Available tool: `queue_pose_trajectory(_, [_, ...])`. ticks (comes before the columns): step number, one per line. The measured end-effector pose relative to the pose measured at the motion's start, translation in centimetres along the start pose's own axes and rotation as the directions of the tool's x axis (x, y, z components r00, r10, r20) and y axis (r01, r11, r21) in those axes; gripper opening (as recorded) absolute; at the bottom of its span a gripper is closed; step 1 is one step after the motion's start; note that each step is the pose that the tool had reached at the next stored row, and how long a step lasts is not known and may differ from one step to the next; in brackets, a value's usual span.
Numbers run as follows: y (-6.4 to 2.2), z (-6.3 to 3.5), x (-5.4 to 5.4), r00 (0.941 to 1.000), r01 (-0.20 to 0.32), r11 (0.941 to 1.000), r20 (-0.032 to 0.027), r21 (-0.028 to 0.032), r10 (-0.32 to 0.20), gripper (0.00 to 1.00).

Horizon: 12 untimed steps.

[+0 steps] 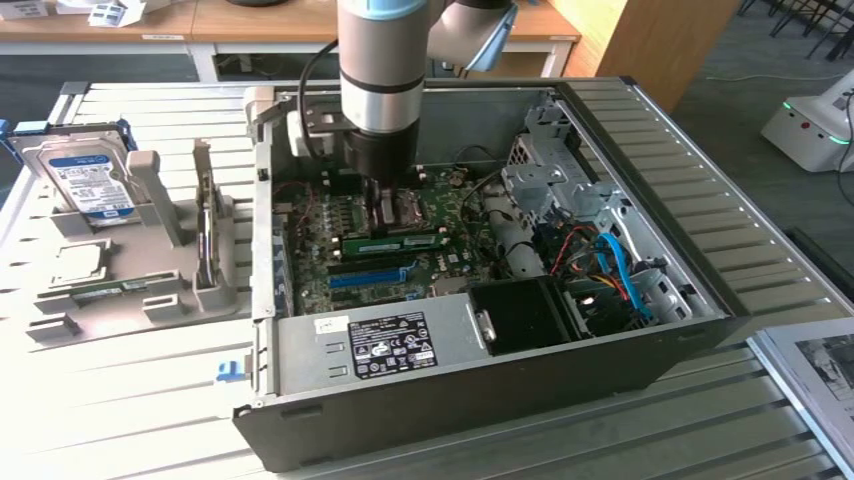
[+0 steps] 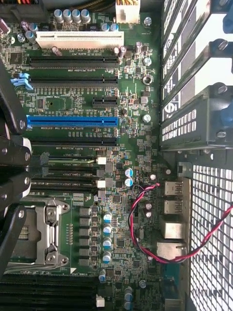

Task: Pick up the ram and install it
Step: 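Press down the ram until it locks into place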

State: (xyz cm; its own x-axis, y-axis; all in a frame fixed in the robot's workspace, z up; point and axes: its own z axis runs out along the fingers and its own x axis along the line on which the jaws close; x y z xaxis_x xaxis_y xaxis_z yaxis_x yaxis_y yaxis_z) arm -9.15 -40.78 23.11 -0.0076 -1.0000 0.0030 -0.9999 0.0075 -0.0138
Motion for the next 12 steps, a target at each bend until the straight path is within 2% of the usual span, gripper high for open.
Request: queue_pose_trajectory(12, [0.01, 0.33, 0.01, 1.0000, 0.000, 1.0000, -0.0003, 0.0000, 0.000, 0.10])
